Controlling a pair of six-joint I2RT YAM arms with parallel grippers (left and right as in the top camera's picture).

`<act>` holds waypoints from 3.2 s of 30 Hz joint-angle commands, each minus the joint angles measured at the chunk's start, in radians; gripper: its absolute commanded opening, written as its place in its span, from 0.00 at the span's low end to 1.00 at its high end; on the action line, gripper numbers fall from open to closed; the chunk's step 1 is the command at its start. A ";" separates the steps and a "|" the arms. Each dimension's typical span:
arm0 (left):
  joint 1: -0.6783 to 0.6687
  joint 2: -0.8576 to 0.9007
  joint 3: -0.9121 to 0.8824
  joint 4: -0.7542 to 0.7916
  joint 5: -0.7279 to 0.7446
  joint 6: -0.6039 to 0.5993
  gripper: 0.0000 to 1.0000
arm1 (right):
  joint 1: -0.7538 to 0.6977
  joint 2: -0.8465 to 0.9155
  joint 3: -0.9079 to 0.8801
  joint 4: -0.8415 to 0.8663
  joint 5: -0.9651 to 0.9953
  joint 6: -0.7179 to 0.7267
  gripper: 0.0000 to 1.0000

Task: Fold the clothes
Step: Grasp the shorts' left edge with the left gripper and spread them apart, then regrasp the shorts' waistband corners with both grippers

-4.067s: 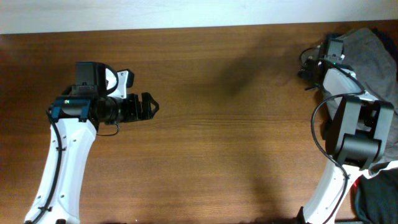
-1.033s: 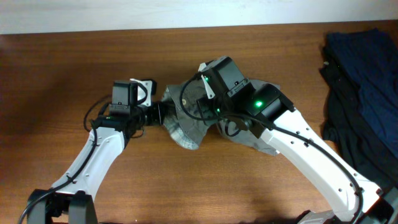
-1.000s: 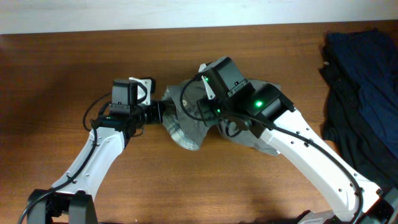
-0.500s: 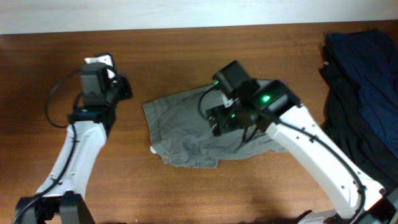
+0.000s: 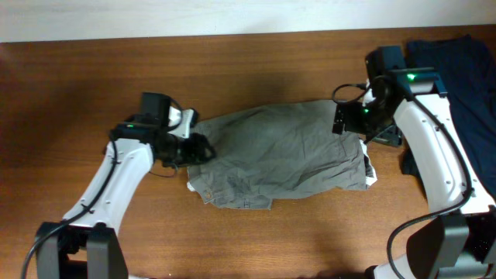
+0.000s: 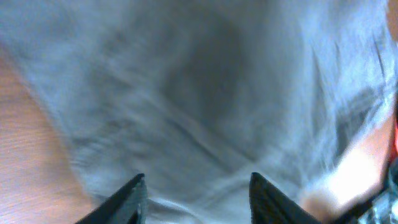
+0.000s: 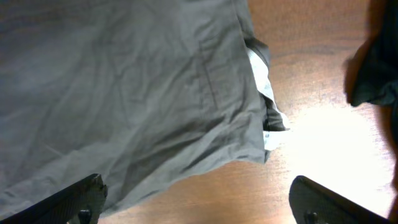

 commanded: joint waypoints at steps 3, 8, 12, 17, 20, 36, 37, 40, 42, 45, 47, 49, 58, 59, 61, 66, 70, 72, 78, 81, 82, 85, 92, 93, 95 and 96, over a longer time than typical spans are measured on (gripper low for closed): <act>-0.064 0.002 0.002 0.017 -0.256 -0.068 0.68 | -0.052 0.001 -0.060 0.034 -0.035 -0.027 1.00; -0.035 0.037 0.002 0.264 -0.413 -0.080 0.74 | -0.052 0.001 -0.135 0.121 -0.043 -0.034 0.97; 0.004 0.137 0.002 0.386 -0.416 -0.077 0.75 | -0.051 0.001 -0.173 0.137 -0.044 -0.050 0.96; 0.068 0.270 0.016 0.486 -0.354 -0.077 0.76 | -0.051 0.001 -0.175 0.135 -0.051 -0.105 0.94; 0.099 0.338 0.020 0.547 -0.287 -0.077 0.76 | -0.051 0.001 -0.175 0.137 -0.058 -0.105 0.94; 0.098 0.452 0.022 0.457 -0.056 -0.034 0.40 | -0.052 0.001 -0.175 0.231 -0.057 -0.101 0.94; 0.098 0.452 0.022 0.440 -0.080 -0.017 0.43 | -0.052 0.001 -0.175 0.230 -0.058 -0.101 0.94; 0.098 0.452 0.022 0.404 -0.165 0.041 0.59 | -0.052 0.001 -0.175 0.226 -0.058 -0.102 0.94; 0.098 0.452 0.022 0.393 -0.202 0.058 0.67 | -0.052 0.001 -0.175 0.222 -0.058 -0.102 0.94; 0.098 0.452 0.022 0.360 -0.209 0.116 0.70 | -0.052 0.001 -0.175 0.217 -0.057 -0.102 0.94; 0.098 0.452 0.022 0.325 -0.230 0.119 0.68 | -0.052 0.001 -0.175 0.215 -0.057 -0.102 0.94; 0.098 0.452 0.022 0.307 -0.245 0.119 0.54 | -0.052 0.001 -0.175 0.216 -0.057 -0.102 0.94; 0.098 0.448 0.032 0.221 -0.254 0.122 0.00 | -0.068 0.001 -0.175 0.299 -0.058 -0.101 0.95; 0.103 0.439 0.049 0.186 -0.253 0.122 0.00 | -0.079 0.001 -0.175 0.333 -0.058 -0.101 0.95; 0.113 0.417 0.093 0.111 -0.250 0.121 0.00 | -0.107 0.001 -0.175 0.411 -0.058 -0.101 0.86; 0.115 0.308 0.256 -0.129 -0.224 0.167 0.00 | -0.165 0.014 -0.175 0.607 -0.158 -0.147 0.68; 0.104 0.233 0.285 -0.158 -0.227 0.171 0.00 | -0.147 0.089 -0.175 0.694 -0.201 -0.155 0.68; 0.101 0.206 0.285 -0.162 -0.226 0.171 0.00 | -0.129 0.150 -0.175 0.739 -0.215 -0.159 0.70; 0.101 0.182 0.285 -0.202 -0.226 0.170 0.00 | -0.085 0.366 -0.175 0.878 -0.265 -0.165 0.75; 0.101 0.180 0.285 -0.212 -0.227 0.171 0.00 | -0.077 0.418 -0.175 0.908 -0.277 -0.165 0.75; 0.101 0.180 0.285 -0.215 -0.227 0.171 0.00 | -0.072 0.432 -0.175 0.920 -0.289 -0.165 0.74; 0.101 0.179 0.285 -0.215 -0.227 0.171 0.00 | -0.063 0.446 -0.175 0.927 -0.291 -0.166 0.70; 0.101 0.171 0.285 -0.215 -0.227 0.171 0.00 | -0.044 0.449 -0.175 0.932 -0.304 -0.166 0.36; 0.101 0.168 0.285 -0.215 -0.227 0.171 0.00 | -0.045 0.449 -0.175 0.932 -0.304 -0.166 0.27; 0.101 0.162 0.285 -0.215 -0.227 0.171 0.00 | -0.051 0.448 -0.168 0.929 -0.311 -0.166 0.07; 0.102 0.156 0.285 -0.214 -0.227 0.171 0.00 | -0.056 0.443 -0.160 0.921 -0.330 -0.166 0.04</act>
